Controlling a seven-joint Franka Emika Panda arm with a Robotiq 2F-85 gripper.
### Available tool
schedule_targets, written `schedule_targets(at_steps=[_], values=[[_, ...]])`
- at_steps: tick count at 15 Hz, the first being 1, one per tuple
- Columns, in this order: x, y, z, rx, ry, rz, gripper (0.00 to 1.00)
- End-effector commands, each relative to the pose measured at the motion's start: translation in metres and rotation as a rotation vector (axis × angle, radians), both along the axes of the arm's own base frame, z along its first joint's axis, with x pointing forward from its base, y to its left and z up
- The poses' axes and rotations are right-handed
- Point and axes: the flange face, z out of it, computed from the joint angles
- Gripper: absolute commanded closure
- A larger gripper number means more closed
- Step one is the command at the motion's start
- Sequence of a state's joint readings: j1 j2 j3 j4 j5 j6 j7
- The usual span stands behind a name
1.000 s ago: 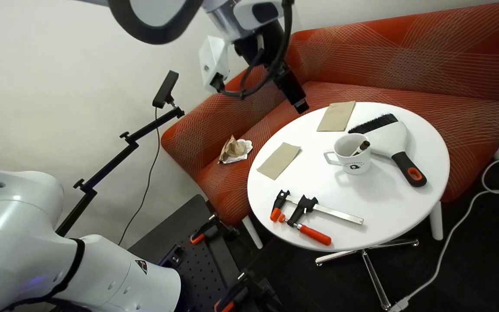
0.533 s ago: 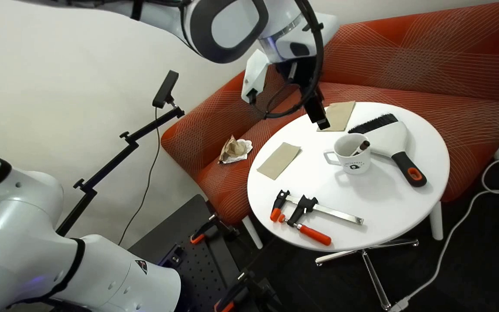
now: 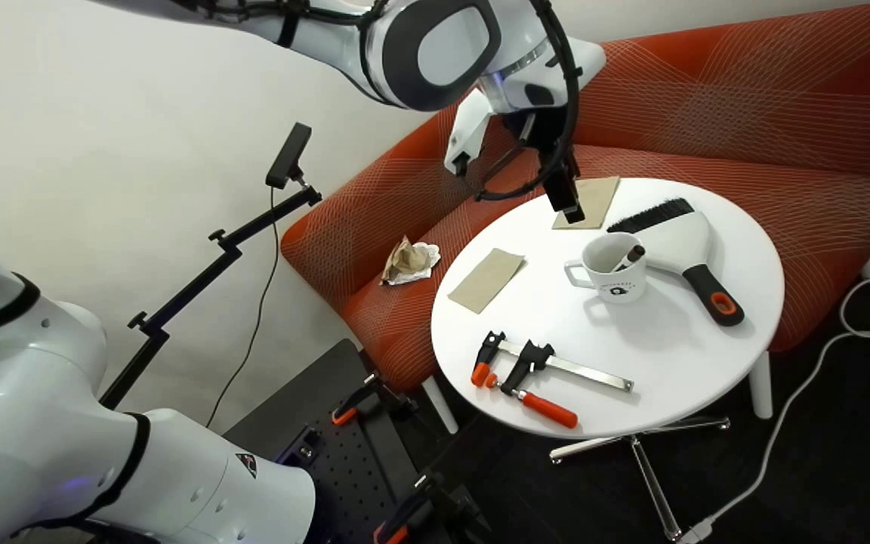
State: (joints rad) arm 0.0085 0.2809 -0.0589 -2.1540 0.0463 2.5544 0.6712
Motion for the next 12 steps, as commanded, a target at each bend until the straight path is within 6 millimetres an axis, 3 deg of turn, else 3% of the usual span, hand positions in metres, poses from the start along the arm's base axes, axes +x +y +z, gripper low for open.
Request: schedule_targets(at_steps=[1, 6, 12], values=[[0.0, -0.001, 0.001, 0.0, 0.0, 0.0, 0.0], [0.003, 0.001, -0.004, 0.01, 0.0, -0.019, 0.0], [0.012, 0.016, -0.028, -0.002, -0.038, -0.107, 0.0]])
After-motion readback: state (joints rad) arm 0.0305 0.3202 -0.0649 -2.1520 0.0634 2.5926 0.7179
